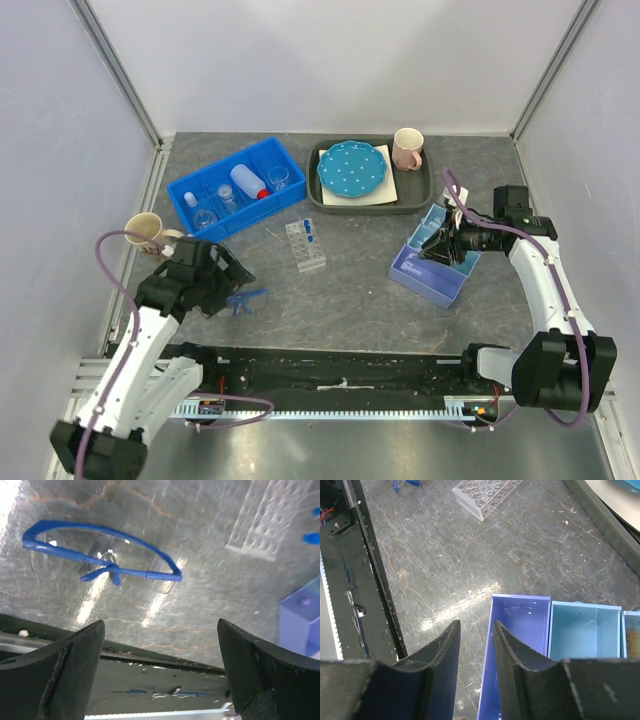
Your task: Organize the chemistry lab equipment
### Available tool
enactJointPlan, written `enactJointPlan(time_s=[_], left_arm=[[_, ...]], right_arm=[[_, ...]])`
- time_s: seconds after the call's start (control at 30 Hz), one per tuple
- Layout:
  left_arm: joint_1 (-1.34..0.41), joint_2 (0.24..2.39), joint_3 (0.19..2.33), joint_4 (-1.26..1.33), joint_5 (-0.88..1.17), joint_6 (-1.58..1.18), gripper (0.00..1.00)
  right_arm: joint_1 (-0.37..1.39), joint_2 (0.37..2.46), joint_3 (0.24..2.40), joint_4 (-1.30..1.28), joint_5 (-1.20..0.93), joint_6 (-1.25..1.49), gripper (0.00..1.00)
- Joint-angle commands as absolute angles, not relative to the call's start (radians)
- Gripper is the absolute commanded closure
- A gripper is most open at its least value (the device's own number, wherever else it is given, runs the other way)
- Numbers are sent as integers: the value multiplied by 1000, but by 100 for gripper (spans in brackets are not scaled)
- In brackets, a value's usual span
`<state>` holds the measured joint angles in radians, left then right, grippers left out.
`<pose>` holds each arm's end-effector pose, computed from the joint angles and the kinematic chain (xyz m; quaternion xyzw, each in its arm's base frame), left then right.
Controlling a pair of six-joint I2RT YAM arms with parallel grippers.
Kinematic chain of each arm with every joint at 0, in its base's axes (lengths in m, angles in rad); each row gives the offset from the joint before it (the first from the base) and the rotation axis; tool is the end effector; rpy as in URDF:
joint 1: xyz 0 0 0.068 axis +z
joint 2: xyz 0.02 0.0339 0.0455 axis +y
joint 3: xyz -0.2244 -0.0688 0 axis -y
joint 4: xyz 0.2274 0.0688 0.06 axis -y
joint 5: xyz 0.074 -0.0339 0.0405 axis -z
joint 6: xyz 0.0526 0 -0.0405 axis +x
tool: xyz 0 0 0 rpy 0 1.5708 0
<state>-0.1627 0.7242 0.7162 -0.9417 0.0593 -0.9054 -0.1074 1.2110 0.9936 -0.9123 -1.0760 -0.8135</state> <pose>0.1509 -0.0279 0.2175 -0.3369 0.8902 -0.1798 0.2485 0.2219 0.0226 0.2436 -0.3949 0.7475 0.3645 0.3905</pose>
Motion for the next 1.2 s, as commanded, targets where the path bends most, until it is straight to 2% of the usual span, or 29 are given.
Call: enactJointPlan(time_s=[0.0, 0.2, 0.47, 0.6, 0.9, 1.07, 1.17], left_arm=[[-392, 849, 787, -989, -190, -1129, 0], [-505, 1081, 822, -1008, -229, -1322, 0], [-543, 1086, 762, -936, -285, -1609, 4], [-543, 1080, 738, -900, -313, -1663, 9], [-485, 1056, 746, -949, -420, -1554, 10], [-293, 965, 720, -966, -405, -1381, 11], [-201, 916, 683, -921, -370, -1306, 16]], right_arm=[[-107, 1184, 994, -923, -1138, -856, 60], [-109, 1178, 992, -930, -1126, -862, 59], [-109, 1193, 991, -933, -1121, -861, 59], [-107, 1203, 988, -931, -1123, -861, 59], [-109, 1213, 989, -934, -1112, -862, 59], [-107, 1218, 991, -934, -1109, -862, 59], [-109, 1223, 991, -933, -1108, -861, 59]])
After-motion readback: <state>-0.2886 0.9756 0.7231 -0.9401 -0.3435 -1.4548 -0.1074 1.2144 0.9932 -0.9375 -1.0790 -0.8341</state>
